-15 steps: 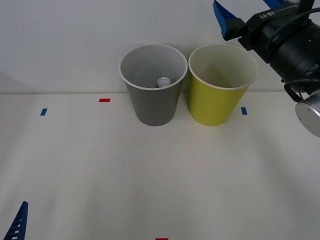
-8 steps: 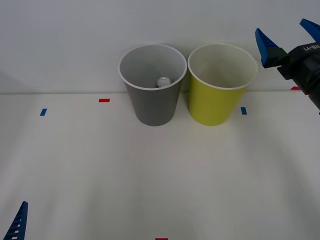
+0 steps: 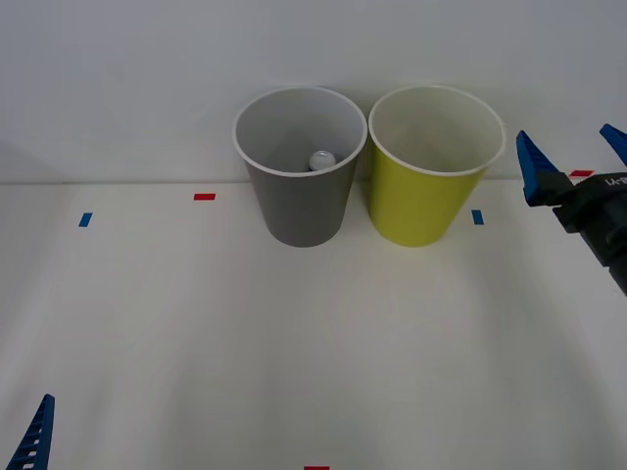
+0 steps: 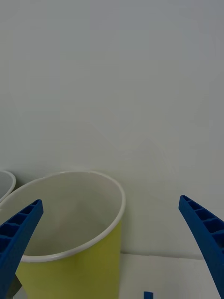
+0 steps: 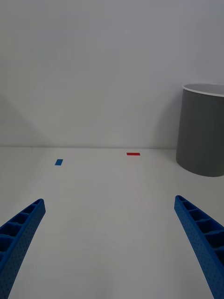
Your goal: Put cans in the gray bin and PET bottles in the light green bin.
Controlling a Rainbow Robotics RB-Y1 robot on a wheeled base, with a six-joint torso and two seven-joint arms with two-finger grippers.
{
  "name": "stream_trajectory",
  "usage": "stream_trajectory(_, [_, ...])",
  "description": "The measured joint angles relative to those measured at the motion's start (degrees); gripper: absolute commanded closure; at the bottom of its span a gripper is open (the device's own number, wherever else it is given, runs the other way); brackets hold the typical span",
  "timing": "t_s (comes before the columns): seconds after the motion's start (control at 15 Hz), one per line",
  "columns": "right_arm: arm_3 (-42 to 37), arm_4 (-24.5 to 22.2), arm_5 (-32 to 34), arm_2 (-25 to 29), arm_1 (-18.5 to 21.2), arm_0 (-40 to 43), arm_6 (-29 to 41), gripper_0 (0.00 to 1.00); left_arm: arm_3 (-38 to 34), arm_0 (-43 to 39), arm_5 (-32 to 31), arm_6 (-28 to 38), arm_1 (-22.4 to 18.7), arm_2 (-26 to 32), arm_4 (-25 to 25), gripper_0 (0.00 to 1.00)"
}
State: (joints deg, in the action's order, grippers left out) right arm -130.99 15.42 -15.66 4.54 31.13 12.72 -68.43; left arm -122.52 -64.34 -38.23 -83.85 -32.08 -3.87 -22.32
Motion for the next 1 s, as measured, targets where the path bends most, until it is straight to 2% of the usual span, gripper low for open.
stream_trajectory(0.2, [-0.45,-3.34,0.88,-0.93,-5.55,3.07,-0.68,0.0,0.0,0.0,0.0,0.0,0.0,0.0,0.0,0.05])
stream_trajectory(0.47, [-0.16,-4.88,1.7,-2.17,-7.62,3.75,-1.13,0.0,0.0,0.0,0.0,0.0,0.0,0.0,0.0,0.05])
stream_trajectory(0.73, [2.89,-7.35,14.15,-4.17,-7.6,8.09,-1.15,0.0,0.0,0.0,0.0,0.0,0.0,0.0,0.0,0.05])
stream_trajectory(1.0, [3.79,-7.7,25.99,-5.67,-7.52,18.81,-2.4,0.0,0.0,0.0,0.0,0.0,0.0,0.0,0.0,0.05])
